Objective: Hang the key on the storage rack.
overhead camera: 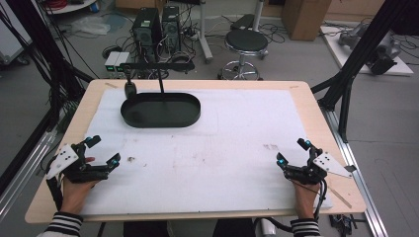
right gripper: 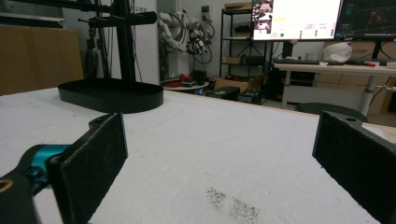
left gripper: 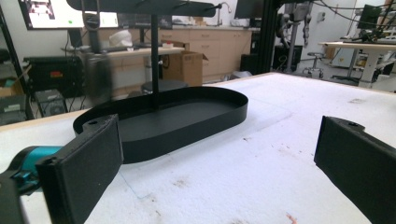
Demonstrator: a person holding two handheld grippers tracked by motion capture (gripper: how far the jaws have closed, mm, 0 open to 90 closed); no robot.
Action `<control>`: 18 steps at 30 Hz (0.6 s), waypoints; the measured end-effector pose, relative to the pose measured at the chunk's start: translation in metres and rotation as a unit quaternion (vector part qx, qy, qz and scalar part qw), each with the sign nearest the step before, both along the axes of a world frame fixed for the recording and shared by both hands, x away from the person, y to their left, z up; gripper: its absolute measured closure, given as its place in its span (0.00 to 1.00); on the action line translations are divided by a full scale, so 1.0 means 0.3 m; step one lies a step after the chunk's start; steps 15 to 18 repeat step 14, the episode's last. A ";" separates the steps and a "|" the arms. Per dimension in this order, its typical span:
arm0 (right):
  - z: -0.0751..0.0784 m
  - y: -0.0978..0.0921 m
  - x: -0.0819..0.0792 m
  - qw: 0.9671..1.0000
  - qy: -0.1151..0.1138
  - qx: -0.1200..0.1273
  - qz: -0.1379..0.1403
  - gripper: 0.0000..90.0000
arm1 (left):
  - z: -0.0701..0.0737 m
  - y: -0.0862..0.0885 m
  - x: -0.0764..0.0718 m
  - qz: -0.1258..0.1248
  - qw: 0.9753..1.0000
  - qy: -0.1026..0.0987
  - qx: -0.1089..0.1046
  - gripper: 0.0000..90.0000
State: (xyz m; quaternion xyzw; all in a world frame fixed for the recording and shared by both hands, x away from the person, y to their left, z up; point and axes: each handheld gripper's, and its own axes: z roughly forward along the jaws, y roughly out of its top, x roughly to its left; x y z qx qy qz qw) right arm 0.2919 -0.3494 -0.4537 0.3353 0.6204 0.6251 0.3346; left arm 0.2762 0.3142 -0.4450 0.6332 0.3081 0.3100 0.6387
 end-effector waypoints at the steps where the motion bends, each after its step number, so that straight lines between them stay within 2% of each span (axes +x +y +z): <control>1: 0.000 0.000 0.000 1.000 0.000 0.000 -0.001 0.02 | -0.008 -0.001 -0.004 -0.002 1.000 -0.003 0.002 0.02; 3: 0.000 0.000 -0.001 1.000 0.003 0.001 -0.001 0.02 | -0.027 -0.003 -0.008 -0.002 1.000 -0.003 0.007 0.02; 4: 0.000 0.000 -0.002 1.000 0.003 0.001 -0.002 0.02 | -0.031 0.004 -0.017 0.007 1.000 -0.016 -0.005 0.02; 7: 0.000 0.000 -0.003 1.000 0.004 0.001 -0.003 0.02 | -0.033 0.006 -0.020 0.013 1.000 -0.019 -0.011 0.02; 11: 0.000 0.001 -0.002 1.000 0.001 0.000 -0.002 0.02 | -0.032 0.004 -0.017 0.019 1.000 -0.013 -0.008 0.02; 18: 0.000 0.001 -0.002 1.000 0.001 0.000 -0.002 0.02 | -0.032 0.001 -0.020 0.022 1.000 -0.016 -0.005 0.02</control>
